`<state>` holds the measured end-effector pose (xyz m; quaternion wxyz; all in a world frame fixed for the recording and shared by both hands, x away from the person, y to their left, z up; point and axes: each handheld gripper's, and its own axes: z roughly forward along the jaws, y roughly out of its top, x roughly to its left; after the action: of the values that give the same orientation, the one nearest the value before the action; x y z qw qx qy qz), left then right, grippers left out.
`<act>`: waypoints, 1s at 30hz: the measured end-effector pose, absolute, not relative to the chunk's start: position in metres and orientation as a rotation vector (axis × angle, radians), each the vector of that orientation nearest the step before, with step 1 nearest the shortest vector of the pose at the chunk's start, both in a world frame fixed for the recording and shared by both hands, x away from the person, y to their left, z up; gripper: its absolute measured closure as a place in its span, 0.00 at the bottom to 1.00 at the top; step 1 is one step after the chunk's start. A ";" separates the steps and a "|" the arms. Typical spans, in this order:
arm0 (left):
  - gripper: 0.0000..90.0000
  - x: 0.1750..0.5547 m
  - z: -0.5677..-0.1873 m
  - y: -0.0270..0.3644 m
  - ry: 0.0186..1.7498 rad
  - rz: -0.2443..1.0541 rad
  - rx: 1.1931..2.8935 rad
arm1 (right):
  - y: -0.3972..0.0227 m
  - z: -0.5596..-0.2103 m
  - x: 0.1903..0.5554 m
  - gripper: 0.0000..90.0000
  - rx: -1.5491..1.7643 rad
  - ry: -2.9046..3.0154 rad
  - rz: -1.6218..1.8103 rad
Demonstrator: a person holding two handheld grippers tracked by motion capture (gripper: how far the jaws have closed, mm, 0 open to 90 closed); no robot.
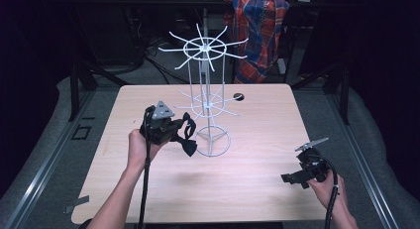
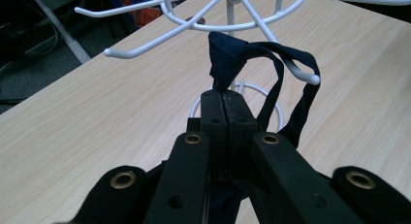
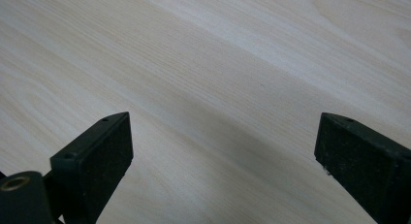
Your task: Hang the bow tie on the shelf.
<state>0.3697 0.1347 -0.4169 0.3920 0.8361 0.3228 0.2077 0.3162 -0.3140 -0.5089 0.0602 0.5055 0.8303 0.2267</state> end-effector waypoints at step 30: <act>0.99 0.382 -0.437 0.112 0.838 0.502 2.136 | -0.314 -0.508 0.316 0.07 1.523 2.506 0.687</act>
<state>0.3821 0.1117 -0.4367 0.3862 0.8388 0.3292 0.1973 0.3158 -0.3137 -0.5082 0.0646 0.5046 0.8303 0.2275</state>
